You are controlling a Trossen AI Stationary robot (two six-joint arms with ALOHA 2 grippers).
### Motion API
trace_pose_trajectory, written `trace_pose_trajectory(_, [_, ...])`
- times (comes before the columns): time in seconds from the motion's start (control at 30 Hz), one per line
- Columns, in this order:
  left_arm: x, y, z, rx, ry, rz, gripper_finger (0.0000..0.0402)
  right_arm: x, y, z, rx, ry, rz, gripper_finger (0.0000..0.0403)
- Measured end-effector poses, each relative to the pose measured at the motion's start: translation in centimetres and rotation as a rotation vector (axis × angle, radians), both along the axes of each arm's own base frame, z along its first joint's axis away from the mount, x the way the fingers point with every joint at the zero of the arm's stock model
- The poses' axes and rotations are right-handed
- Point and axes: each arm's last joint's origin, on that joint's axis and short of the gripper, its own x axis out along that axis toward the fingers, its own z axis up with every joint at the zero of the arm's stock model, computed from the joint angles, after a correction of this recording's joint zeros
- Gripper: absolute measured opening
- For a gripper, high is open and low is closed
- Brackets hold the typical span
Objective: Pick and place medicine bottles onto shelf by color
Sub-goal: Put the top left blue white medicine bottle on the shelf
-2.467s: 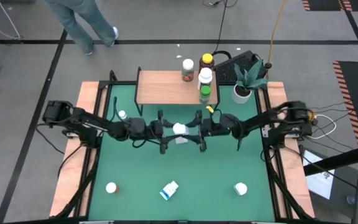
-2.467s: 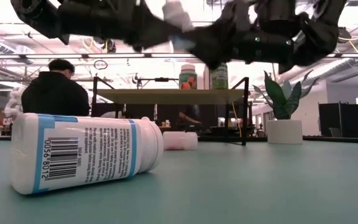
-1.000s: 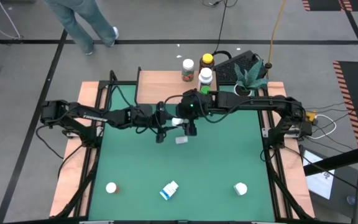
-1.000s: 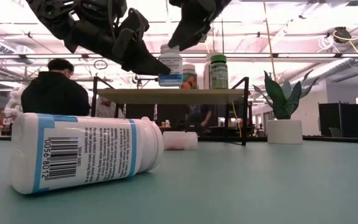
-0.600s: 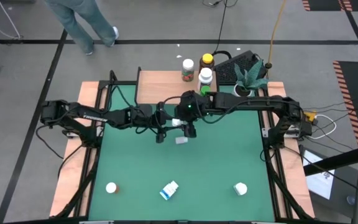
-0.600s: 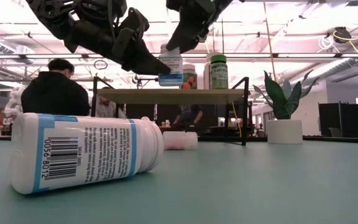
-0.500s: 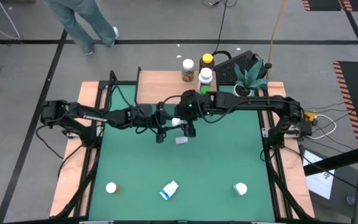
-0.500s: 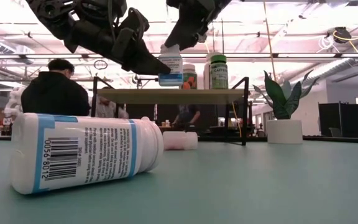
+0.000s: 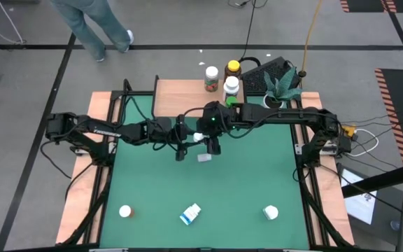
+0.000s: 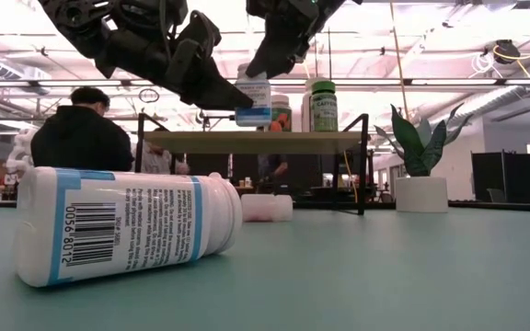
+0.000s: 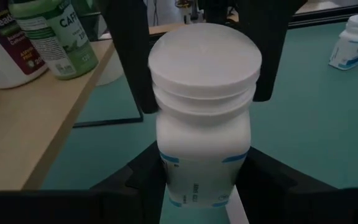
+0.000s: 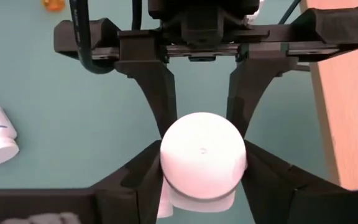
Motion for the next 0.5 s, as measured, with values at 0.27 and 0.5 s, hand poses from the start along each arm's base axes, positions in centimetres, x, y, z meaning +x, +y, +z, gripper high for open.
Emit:
trace_pose_trajectory(0.27, [0.0,0.2,0.6,0.019,-0.036,0.060,0.0221,-0.1,-0.6,2.0,-0.089,-0.009,0.003,0.0189])
trace_pose_trajectory(0.5, [-0.1,0.5,0.5,0.021,-0.018,0.149,0.0305,-0.8,-2.5,5.0,-0.155,-0.018,0.013,0.0183])
